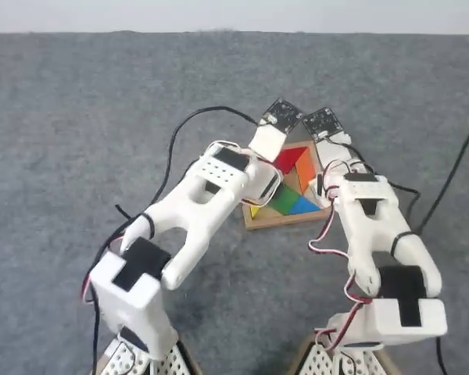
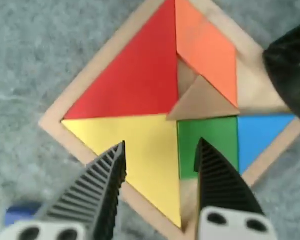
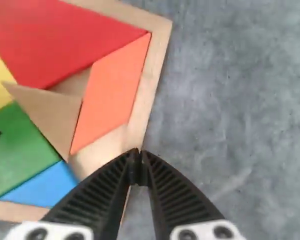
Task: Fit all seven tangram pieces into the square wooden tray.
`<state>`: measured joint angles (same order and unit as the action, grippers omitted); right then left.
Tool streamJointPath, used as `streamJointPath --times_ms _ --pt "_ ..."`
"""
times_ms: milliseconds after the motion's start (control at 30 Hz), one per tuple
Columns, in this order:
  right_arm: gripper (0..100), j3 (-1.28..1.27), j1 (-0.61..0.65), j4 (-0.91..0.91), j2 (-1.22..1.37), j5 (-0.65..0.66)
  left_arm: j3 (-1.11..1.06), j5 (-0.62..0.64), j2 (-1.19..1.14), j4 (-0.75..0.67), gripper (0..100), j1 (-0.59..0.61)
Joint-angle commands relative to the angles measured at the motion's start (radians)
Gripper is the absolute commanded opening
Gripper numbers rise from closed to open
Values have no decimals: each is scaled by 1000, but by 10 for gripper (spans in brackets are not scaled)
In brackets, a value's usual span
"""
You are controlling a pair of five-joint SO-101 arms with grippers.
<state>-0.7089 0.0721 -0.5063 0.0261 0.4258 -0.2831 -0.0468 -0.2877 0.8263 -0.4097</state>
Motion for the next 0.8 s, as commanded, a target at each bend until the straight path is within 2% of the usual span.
streamJointPath --times_ms 0,200,567,767 --pt "8 54 -8 16 -5 6 124 9 -51 15 218 2" --pt "8 60 15 51 4 6 217 9 -146 18 218 14" --pt "8 155 45 -18 91 8 297 -17 -178 18 218 14" --pt "8 155 47 -18 91 8 291 -11 -120 18 217 48"
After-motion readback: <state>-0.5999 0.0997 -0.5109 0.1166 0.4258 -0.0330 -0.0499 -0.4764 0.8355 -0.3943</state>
